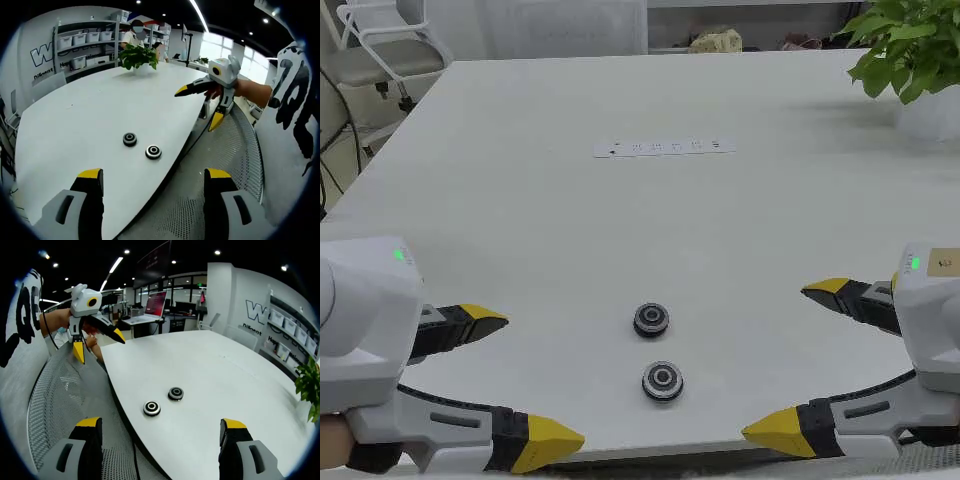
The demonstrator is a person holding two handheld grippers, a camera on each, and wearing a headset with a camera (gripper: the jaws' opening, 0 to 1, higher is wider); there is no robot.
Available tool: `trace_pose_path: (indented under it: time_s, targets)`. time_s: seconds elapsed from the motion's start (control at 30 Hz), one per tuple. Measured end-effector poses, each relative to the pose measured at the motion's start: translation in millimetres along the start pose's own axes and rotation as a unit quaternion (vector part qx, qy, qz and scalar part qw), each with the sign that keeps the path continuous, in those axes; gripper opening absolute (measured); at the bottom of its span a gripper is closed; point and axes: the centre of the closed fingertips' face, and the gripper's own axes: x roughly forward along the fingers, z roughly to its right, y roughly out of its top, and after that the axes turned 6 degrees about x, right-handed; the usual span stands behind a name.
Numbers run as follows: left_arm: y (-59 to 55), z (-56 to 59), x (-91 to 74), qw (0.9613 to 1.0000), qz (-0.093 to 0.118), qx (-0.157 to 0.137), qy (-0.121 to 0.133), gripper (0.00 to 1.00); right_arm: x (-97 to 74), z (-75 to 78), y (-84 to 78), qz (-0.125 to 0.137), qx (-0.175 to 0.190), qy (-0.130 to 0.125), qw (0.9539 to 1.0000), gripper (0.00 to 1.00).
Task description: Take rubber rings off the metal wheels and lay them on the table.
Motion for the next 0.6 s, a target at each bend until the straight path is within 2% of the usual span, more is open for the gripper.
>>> trace_pose_path:
  time_s: [0.6]
  targets:
    - [-7.6, 7.6, -7.6, 0.9999, -0.003, -0.004, 0.009, 0.8, -1.6, -5.8, -1.1, 0.003, -0.003, 0.005, 1.0, 0.98]
